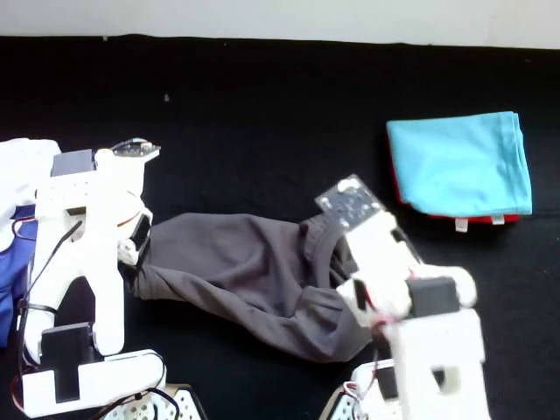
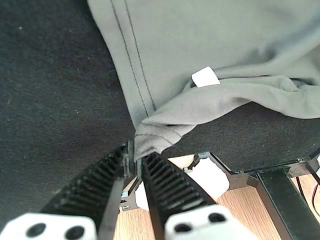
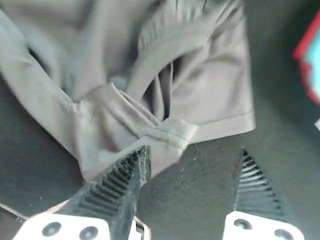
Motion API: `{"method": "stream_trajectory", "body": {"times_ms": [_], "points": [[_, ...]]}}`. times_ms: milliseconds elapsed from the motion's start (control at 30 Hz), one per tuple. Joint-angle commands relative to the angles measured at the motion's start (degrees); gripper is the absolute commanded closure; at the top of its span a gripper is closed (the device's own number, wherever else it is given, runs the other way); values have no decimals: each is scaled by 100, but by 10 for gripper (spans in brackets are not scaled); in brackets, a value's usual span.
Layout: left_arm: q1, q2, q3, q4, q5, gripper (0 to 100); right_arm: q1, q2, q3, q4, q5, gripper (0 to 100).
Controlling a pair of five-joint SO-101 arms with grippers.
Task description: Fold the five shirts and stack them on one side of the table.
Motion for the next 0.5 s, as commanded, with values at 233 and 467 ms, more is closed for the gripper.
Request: {"method": "stream_trajectory", "body": {"times_ms": [233,467], "points": [[40,-180,-13,-9,-18,991,127,1666,-171,-286,62,738],[40,-180,-13,-9,-18,991,119,2299,-286,-611,62,752]]}}
